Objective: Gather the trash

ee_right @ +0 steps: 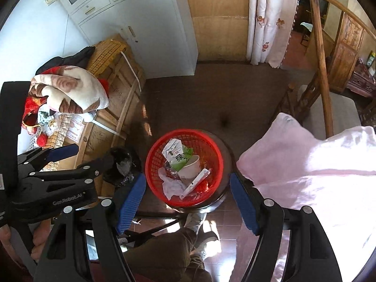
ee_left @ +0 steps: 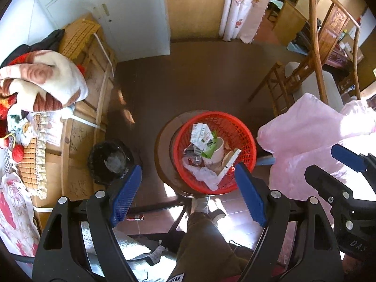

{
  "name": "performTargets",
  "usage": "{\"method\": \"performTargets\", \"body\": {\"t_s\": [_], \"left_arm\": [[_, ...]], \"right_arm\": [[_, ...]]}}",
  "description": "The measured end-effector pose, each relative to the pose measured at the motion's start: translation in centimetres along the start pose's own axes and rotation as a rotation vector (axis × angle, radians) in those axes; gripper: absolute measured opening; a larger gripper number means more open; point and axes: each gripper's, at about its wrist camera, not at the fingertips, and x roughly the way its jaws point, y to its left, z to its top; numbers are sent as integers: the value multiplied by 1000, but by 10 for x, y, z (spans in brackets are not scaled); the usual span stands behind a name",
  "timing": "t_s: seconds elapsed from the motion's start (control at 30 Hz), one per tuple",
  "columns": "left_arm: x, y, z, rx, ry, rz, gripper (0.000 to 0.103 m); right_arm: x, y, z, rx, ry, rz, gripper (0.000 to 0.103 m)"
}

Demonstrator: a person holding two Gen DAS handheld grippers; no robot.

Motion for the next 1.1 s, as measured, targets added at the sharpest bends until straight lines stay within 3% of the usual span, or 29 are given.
{"method": "performTargets", "body": {"t_s": [0.33, 1.1], "left_arm": [[-23, -15, 7, 23, -61, 15, 79], [-41, -33, -10, 16, -93, 49, 79]], "right_arm": [[-36, -8, 7, -50, -81, -15, 75], [-46, -14, -6, -79, -95, 31, 76]]}}
